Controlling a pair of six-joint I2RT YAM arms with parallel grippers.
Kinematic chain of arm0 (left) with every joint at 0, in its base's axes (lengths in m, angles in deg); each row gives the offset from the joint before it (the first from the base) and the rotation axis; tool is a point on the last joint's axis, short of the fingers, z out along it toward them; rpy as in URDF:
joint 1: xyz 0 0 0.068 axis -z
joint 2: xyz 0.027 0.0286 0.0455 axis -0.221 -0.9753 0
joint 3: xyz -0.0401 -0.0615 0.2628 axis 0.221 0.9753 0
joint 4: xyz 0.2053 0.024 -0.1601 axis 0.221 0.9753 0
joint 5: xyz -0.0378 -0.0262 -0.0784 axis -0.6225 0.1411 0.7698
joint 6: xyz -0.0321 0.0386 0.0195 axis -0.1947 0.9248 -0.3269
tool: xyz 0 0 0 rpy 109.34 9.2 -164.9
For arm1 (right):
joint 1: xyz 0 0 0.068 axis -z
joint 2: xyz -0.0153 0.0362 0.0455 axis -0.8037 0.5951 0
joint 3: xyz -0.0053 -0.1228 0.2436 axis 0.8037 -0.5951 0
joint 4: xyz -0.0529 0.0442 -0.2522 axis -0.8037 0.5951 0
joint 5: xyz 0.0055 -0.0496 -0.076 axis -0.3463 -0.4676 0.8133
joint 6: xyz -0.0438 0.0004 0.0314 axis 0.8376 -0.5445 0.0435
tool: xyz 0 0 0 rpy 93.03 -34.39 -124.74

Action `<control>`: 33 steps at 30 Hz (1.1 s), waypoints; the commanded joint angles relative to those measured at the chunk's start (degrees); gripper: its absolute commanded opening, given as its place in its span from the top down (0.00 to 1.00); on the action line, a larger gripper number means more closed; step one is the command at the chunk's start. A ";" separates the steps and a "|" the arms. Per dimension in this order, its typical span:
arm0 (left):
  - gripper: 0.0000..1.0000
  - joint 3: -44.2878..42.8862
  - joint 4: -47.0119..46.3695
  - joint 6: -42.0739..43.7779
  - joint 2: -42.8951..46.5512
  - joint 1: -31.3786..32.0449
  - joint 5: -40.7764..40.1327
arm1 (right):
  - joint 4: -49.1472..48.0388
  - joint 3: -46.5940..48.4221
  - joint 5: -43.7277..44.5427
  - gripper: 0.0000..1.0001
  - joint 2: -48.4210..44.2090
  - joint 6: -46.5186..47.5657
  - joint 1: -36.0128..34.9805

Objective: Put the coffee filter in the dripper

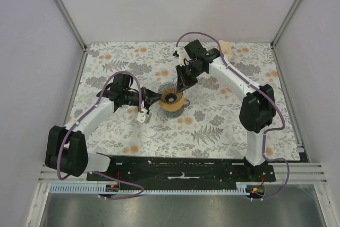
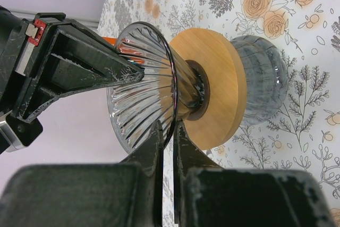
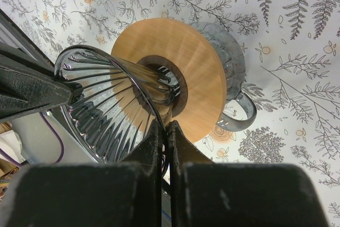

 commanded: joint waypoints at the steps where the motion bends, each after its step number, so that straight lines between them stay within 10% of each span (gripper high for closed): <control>1: 0.98 0.27 2.63 11.18 -1.72 -0.12 -0.96 | 2.40 -0.09 1.43 1.00 3.40 2.11 -0.44; 11: 0.98 -0.26 10.64 -4.19 -2.68 -0.12 1.07 | 2.23 -4.75 1.42 1.00 4.19 2.81 0.00; 33: 0.98 7.66 8.97 -0.86 -4.71 -0.39 -6.66 | -1.02 -9.67 5.82 1.00 2.09 0.79 -0.79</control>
